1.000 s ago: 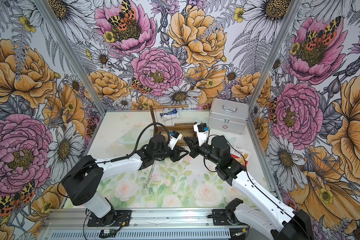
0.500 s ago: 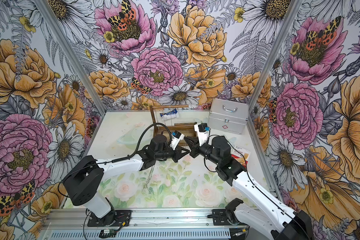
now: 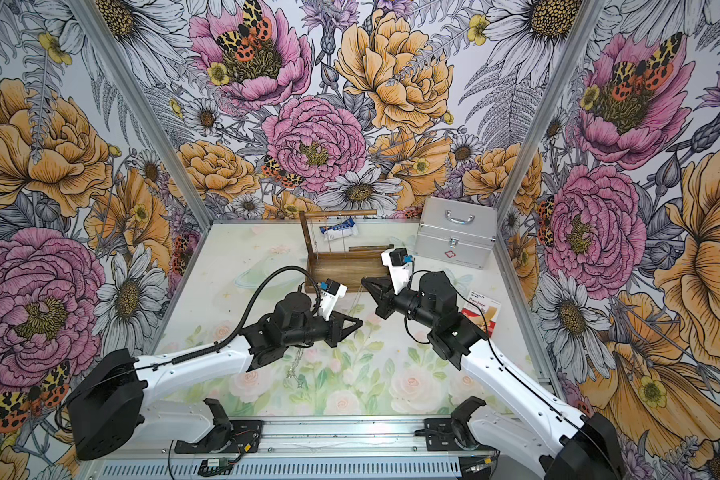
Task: Take the necklace off the jewelry display stand
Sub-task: Place the necklace at the center of the board.
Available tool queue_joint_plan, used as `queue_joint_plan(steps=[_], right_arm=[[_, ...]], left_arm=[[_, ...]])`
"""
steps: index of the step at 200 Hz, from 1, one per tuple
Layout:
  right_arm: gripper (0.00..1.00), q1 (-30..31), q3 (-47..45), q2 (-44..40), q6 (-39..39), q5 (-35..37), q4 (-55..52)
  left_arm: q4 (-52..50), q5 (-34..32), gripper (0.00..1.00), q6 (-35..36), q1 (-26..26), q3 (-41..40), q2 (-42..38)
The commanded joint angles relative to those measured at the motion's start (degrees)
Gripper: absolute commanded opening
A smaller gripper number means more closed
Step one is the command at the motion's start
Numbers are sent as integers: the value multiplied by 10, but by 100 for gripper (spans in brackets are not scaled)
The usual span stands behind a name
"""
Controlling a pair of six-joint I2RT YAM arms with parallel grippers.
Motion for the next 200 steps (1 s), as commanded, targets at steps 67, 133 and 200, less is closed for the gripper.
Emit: queue_joint_plan(steps=[67,133,200], right_arm=[[0,141,-16,21,15,21,-12],[0,236,-42,76,34,84,-14],[0,250,-71,136,49,115,20]], left_arm=[[-219,-75,0,-126,-35,-97,-200],[-220,-101,0,-251,-87,-214,-292],[-223,-127,0,-283,-99,-239,-259]])
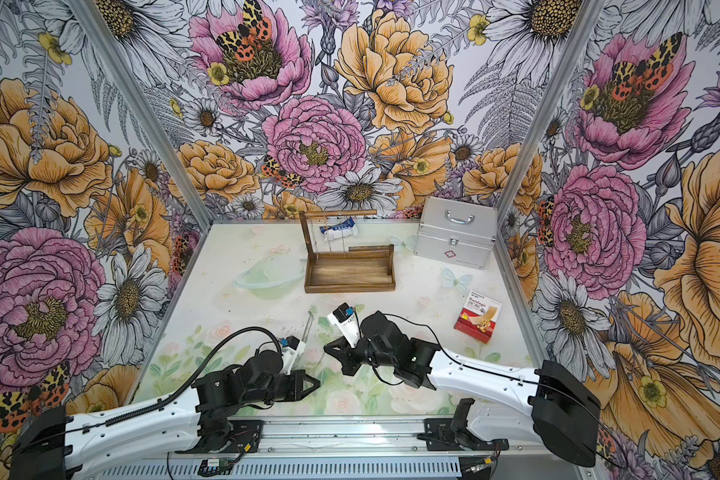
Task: Take the necklace off the jewelry display stand
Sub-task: Place the necklace at the center of the board.
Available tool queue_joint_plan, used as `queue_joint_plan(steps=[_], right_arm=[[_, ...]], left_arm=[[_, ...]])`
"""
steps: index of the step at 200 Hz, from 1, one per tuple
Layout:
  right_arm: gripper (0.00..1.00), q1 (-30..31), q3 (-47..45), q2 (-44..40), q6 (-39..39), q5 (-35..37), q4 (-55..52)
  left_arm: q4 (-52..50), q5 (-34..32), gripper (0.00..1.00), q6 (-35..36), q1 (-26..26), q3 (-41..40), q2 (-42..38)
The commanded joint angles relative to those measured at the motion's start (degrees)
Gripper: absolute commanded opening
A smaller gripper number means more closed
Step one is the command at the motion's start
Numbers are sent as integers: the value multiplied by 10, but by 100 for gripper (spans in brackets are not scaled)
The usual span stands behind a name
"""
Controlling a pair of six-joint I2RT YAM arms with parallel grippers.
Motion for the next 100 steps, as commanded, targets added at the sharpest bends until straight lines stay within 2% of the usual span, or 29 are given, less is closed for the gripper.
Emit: queue_joint_plan(steps=[1,100], right_arm=[[0,3,-1,20,6,24,24],[0,1,20,104,-20,43,24]], left_arm=[[-1,-29,0,-18,-4,-6,13],[29,-40,0,-2,23,26,135]])
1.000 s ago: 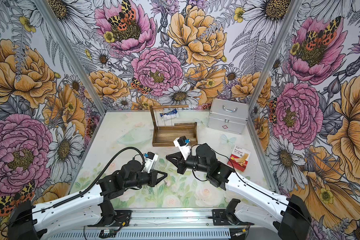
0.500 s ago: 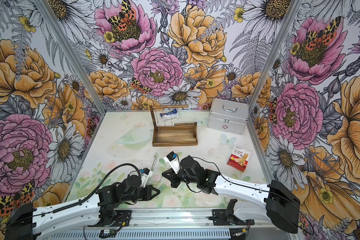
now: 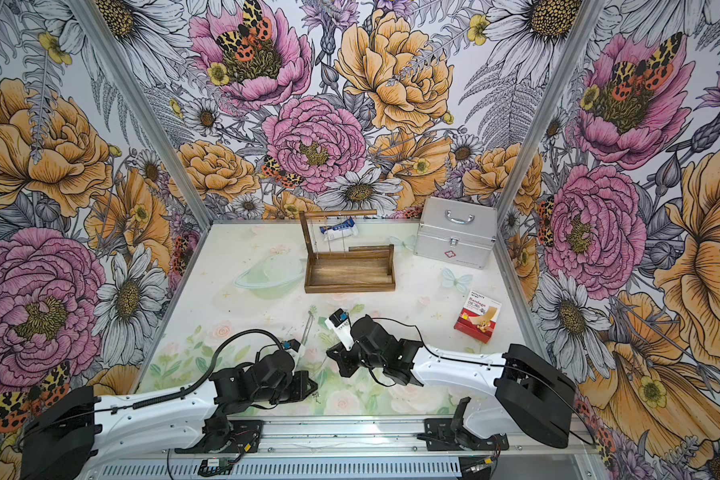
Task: Take the necklace off the jewelry display stand
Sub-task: Place the necklace at the center of the board.
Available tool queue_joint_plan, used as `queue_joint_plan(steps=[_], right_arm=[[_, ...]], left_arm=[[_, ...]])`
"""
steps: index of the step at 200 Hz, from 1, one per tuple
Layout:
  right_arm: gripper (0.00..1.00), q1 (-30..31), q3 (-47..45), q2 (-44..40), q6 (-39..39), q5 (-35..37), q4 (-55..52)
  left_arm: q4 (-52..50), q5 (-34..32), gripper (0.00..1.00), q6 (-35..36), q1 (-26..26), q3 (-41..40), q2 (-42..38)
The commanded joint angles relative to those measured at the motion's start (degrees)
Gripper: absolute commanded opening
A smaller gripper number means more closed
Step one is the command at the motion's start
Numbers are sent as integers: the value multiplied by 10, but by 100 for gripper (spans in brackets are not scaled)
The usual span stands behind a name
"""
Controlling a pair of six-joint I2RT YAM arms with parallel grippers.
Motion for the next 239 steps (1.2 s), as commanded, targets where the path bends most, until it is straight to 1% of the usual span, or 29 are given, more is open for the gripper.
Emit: queue_joint_plan(steps=[1,10,24,60,101,128,150,165,176,192,205,239], right_arm=[[0,1,20,14,-14,16,13],[0,-1,23,18,-16,16,13],[0,-3,27,24,-19,16,13],[0,-12,39,42,-25,8,11],[0,-17,53,57,-27,-3,1],[0,-19,65,61,-28,-5,-10],[0,-24,72,65,-26,-3,-19],[0,-26,80,72,-25,-3,-28],[0,-27,88,78,-25,-1,-33],[0,-28,96,87,-24,3,-39],[0,-28,104,95,-22,7,-43],[0,-29,127,120,-20,14,-47]], left_arm=[[11,-17,0,8,11,25,18],[9,-18,1,9,17,28,23],[6,-19,7,14,23,32,26],[-11,-21,16,29,33,47,41],[-18,-22,21,38,34,52,50],[-35,-26,29,47,32,61,37],[-46,-30,34,65,26,74,14],[-51,-24,34,77,24,81,8],[-50,-22,31,80,21,84,9],[-50,-27,17,73,17,84,12],[-49,-34,11,62,12,84,17],[-46,-48,10,47,-6,82,35]])
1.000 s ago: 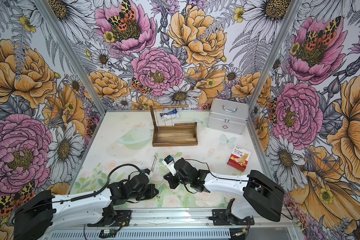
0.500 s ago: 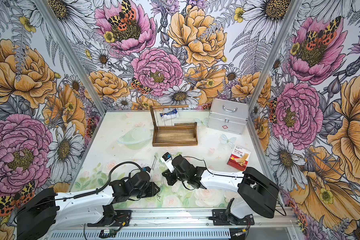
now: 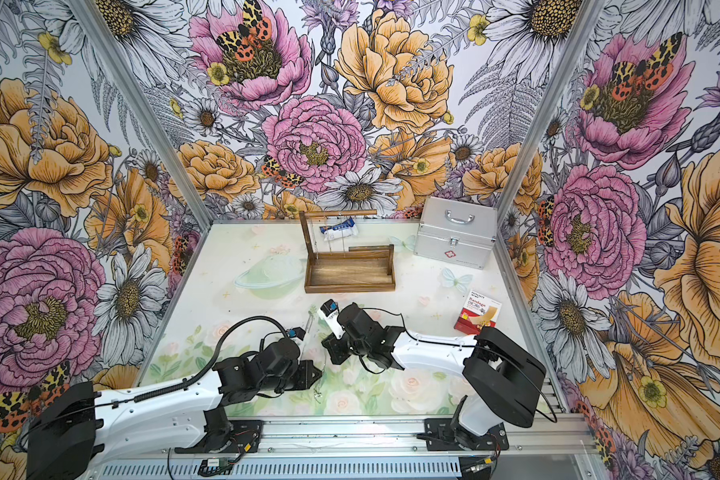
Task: Take the necklace off the jewelry display stand
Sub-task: Place the necklace at the center of the board.
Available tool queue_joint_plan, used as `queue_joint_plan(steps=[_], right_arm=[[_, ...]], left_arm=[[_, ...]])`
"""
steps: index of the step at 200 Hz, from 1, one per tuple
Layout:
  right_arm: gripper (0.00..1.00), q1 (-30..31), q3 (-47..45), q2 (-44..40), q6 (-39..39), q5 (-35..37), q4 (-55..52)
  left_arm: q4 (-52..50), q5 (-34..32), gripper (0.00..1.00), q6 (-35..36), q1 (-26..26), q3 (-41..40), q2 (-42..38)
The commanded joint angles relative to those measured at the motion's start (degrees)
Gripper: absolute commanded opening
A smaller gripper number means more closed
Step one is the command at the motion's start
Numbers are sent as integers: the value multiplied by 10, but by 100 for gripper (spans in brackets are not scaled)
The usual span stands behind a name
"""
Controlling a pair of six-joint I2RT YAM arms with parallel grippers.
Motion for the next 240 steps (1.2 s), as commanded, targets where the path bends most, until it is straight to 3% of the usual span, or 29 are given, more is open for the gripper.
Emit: queue_joint_plan(steps=[1,157,240], right_arm=[[0,-5,30,18,-5,14,-6],[0,-40,73,100,11,16,-12],[0,-54,99,134,9,14,-20]], left_arm=[[-1,-25,10,-9,-11,7,13],[21,2,8,-43,-15,-4,122],[-18,-29,8,-79,-40,-15,80]])
